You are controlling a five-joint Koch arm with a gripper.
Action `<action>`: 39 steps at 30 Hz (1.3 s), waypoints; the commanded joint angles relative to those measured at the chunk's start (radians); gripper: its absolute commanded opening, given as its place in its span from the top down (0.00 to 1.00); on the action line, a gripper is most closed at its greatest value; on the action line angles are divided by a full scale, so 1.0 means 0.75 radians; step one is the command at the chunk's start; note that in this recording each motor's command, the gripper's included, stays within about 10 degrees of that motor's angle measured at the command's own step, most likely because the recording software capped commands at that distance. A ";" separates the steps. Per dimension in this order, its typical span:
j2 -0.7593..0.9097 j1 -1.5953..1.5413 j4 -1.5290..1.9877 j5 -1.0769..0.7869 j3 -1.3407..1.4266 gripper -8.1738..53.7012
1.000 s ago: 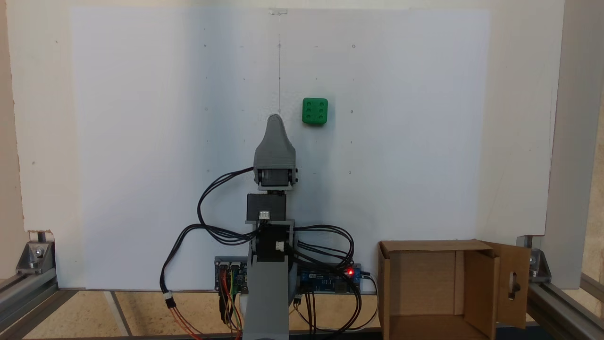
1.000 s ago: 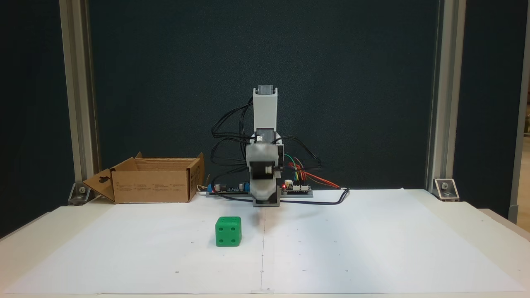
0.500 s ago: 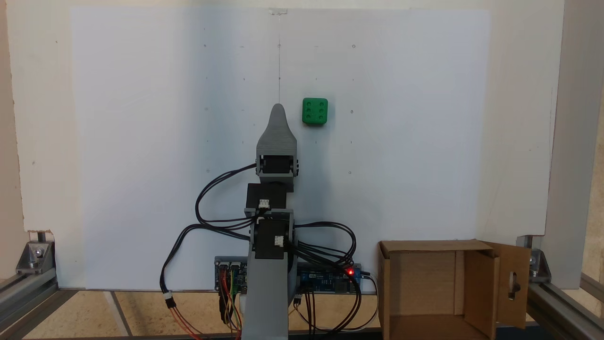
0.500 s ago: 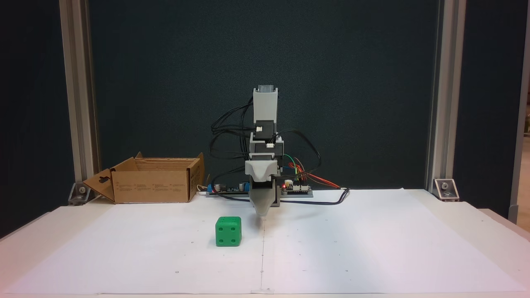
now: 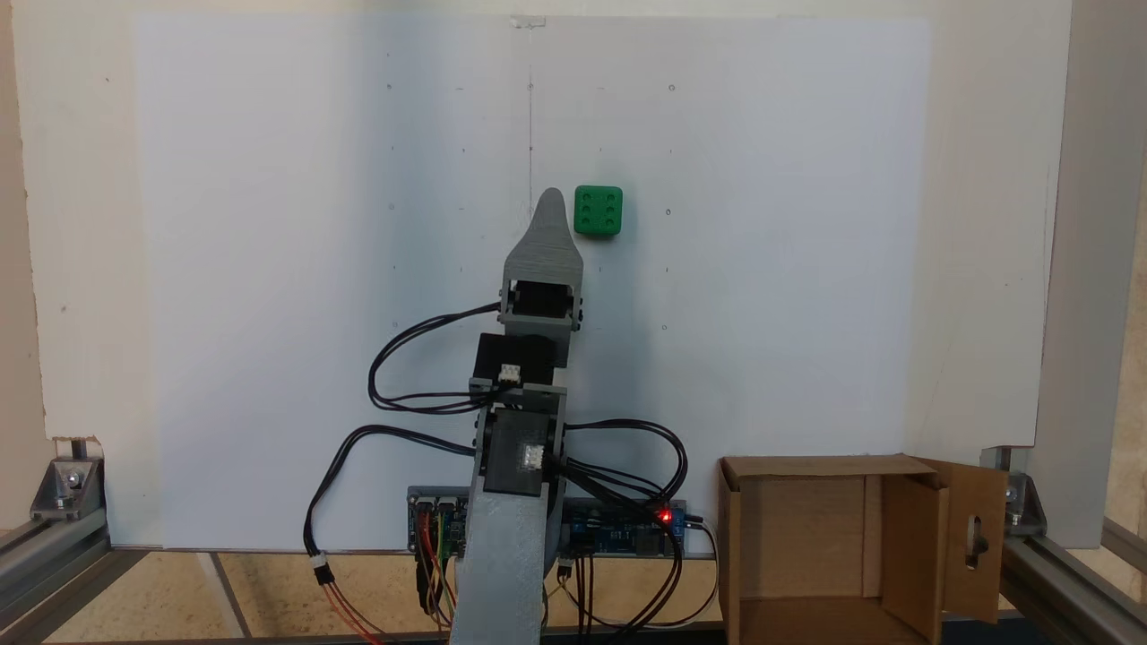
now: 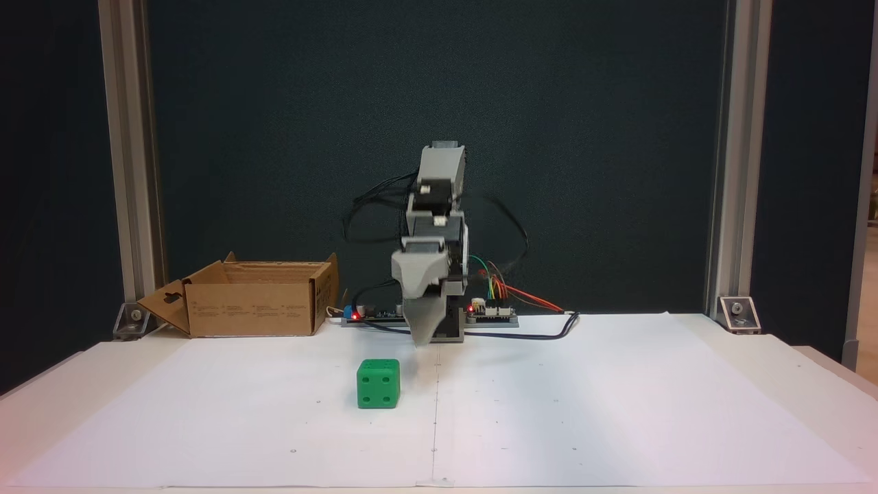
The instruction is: Grasp a green dice and put it in the bin.
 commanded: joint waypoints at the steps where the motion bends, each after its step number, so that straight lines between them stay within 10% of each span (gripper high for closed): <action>1: 0.137 0.020 0.216 0.020 -0.160 0.17; 13: -0.086 0.055 1.211 0.035 -0.683 0.17; 39: -0.624 0.086 1.319 -0.360 -1.025 0.16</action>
